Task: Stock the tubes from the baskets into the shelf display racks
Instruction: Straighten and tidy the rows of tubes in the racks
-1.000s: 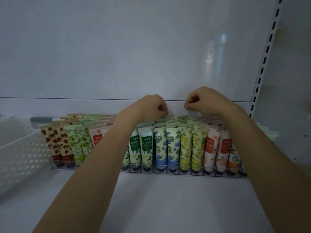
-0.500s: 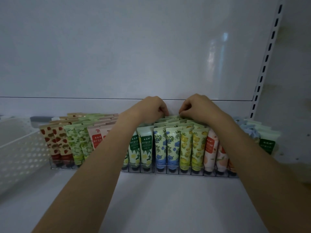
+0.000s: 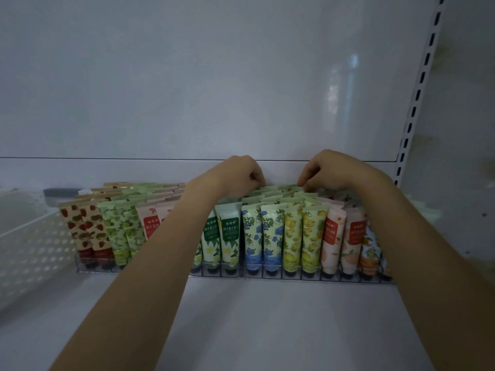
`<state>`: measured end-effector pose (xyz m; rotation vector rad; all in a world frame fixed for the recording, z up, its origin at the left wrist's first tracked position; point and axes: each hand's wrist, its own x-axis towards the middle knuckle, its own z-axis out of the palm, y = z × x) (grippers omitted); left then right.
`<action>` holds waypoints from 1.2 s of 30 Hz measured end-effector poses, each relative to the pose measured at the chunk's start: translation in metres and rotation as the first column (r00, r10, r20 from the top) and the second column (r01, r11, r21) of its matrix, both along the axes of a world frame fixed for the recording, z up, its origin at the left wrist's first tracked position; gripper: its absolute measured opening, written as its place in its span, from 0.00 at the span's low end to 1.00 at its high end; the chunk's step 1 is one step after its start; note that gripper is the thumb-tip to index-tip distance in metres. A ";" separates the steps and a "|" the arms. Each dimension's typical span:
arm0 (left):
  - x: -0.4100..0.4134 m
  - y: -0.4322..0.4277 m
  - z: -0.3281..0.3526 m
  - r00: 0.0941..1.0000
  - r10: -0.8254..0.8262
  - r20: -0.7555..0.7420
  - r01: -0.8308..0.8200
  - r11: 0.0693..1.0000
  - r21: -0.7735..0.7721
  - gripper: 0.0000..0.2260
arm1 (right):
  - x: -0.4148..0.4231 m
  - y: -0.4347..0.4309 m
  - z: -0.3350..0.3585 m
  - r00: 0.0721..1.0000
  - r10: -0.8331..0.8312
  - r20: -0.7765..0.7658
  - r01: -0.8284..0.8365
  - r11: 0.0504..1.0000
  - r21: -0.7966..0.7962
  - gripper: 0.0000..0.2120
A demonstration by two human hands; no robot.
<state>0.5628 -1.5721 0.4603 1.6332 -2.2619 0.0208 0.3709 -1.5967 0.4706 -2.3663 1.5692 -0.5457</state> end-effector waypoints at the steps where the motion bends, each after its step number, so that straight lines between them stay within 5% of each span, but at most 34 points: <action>1: 0.000 0.000 0.000 1.000 0.000 0.004 0.000 1.000 -0.001 0.11 | 0.001 -0.001 -0.001 1.000 -0.001 -0.008 0.001 1.000 -0.006 0.08; 11: -0.006 0.002 0.005 0.999 -0.040 -0.016 0.039 0.997 -0.073 0.13 | 0.001 -0.001 0.001 0.998 0.058 -0.039 -0.064 0.984 -0.165 0.08; 21: -0.022 0.007 0.004 0.988 -0.156 0.016 0.157 0.984 -0.080 0.13 | -0.008 0.008 0.015 0.995 0.104 0.004 -0.103 0.990 -0.100 0.07; 26: -0.027 0.009 0.001 0.980 -0.194 0.034 0.195 0.979 -0.059 0.14 | -0.007 0.016 0.018 0.984 0.084 -0.156 -0.077 0.996 0.049 0.08; 36: -0.029 0.002 -0.006 0.975 -0.222 -0.013 0.221 0.973 -0.064 0.12 | 0.002 0.016 0.013 0.967 0.062 -0.247 -0.049 0.997 0.058 0.08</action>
